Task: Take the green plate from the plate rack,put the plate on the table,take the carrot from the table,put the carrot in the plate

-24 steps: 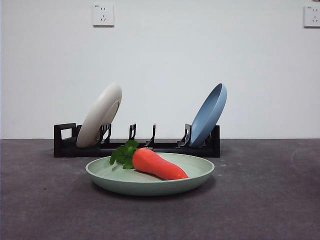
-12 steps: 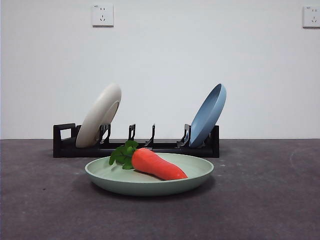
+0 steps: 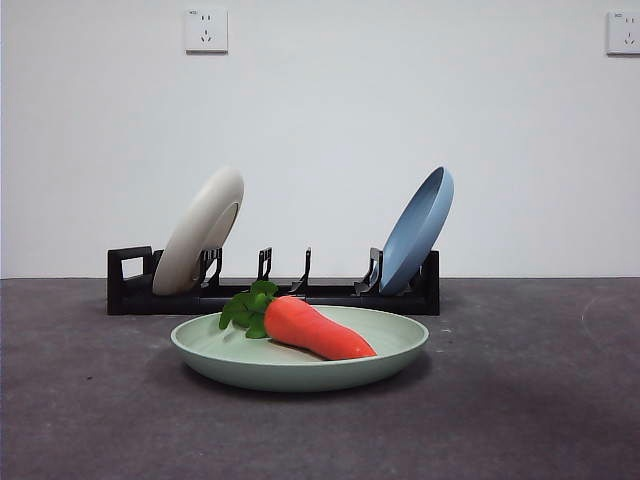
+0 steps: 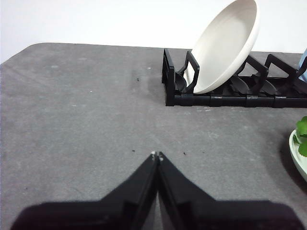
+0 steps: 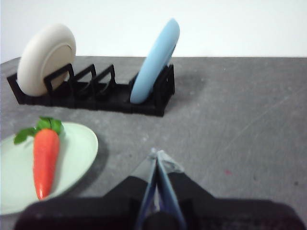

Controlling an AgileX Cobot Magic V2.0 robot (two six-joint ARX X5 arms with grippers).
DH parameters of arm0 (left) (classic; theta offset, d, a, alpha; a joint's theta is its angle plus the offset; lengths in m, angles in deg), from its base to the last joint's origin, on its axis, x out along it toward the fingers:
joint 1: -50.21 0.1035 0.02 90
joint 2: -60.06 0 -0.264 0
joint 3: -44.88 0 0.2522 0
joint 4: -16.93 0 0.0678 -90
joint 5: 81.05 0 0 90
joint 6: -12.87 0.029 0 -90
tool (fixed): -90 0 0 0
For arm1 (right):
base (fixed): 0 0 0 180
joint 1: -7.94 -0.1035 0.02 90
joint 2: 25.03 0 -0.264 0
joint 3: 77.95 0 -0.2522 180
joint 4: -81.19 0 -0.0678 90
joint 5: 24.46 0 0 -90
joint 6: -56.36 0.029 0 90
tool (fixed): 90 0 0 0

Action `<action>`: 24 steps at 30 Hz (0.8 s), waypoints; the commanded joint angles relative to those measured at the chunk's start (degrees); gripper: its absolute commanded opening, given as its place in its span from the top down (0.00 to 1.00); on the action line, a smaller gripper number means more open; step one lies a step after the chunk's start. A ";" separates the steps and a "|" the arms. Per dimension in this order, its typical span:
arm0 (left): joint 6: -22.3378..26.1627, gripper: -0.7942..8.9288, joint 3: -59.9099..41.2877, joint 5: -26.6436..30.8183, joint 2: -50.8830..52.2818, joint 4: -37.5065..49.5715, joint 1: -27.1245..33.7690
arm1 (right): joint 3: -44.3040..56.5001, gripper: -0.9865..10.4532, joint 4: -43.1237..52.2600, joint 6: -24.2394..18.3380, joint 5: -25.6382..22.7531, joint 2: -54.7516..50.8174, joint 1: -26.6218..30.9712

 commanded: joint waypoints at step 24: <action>-0.24 0.92 -0.79 -0.15 0.15 0.20 0.20 | 7.85 0.91 0.87 3.87 -0.15 -4.76 -0.09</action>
